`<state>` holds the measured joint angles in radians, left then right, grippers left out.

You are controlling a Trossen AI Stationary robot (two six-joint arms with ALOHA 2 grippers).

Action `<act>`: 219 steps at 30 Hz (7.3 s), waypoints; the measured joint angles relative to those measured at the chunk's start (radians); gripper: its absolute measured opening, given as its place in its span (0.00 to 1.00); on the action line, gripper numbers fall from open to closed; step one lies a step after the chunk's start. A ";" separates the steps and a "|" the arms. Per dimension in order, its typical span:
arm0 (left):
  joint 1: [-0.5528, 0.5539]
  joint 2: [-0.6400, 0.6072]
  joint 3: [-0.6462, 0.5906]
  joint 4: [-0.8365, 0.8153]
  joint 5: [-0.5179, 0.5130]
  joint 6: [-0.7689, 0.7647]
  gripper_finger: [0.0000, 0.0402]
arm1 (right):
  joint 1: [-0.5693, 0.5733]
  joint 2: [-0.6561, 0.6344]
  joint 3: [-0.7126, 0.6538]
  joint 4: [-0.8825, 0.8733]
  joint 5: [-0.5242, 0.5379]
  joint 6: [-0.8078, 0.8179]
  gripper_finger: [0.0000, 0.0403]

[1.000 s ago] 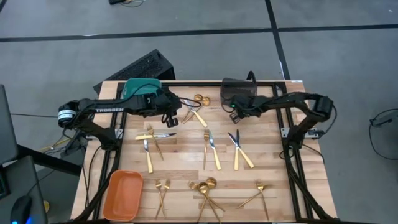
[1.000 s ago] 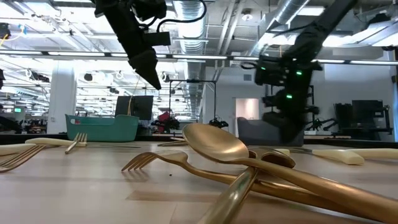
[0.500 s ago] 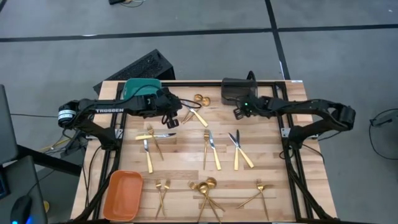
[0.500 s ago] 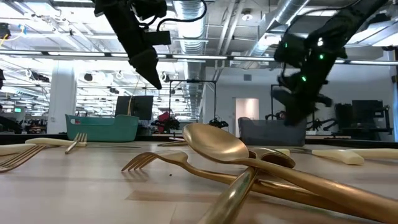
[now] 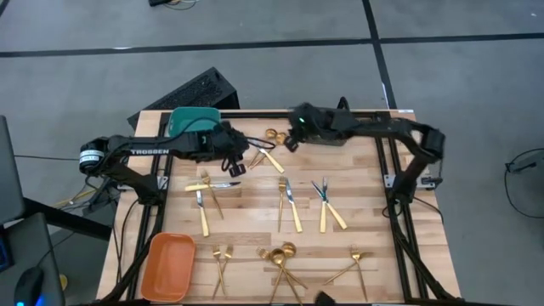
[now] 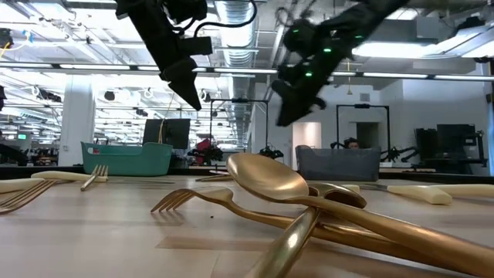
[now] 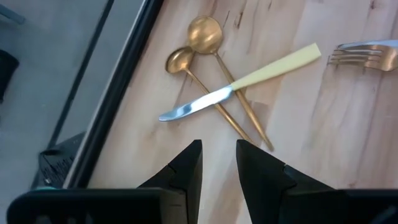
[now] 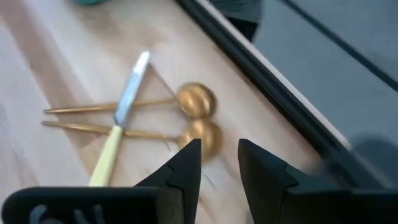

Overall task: Sort silverware by color (type)
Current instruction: Put the spoon into the green bin

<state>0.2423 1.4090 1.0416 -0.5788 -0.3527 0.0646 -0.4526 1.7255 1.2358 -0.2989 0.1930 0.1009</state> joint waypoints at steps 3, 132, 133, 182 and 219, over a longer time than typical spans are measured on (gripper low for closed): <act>-0.014 0.000 0.000 -0.030 -0.001 -0.056 0.22 | -0.046 0.120 0.161 -0.123 -0.102 -0.053 0.33; -0.066 0.000 -0.168 0.230 -0.042 -0.022 0.22 | -0.063 0.352 0.428 -0.656 -0.270 -0.252 0.06; -0.063 0.000 -0.168 0.255 -0.029 -0.009 0.22 | -0.056 0.329 0.429 -0.654 -0.221 -0.236 0.06; -0.044 -0.125 -0.173 0.049 -0.010 0.159 0.01 | 0.488 0.212 0.428 -0.508 0.385 -0.057 0.27; 0.790 -0.309 -0.565 0.659 0.392 0.438 0.01 | 0.570 0.211 0.279 -0.432 0.385 0.085 0.47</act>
<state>1.0325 1.1000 0.4767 0.0798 0.0393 0.5029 0.1173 1.9369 1.5146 -0.7313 0.5776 0.1864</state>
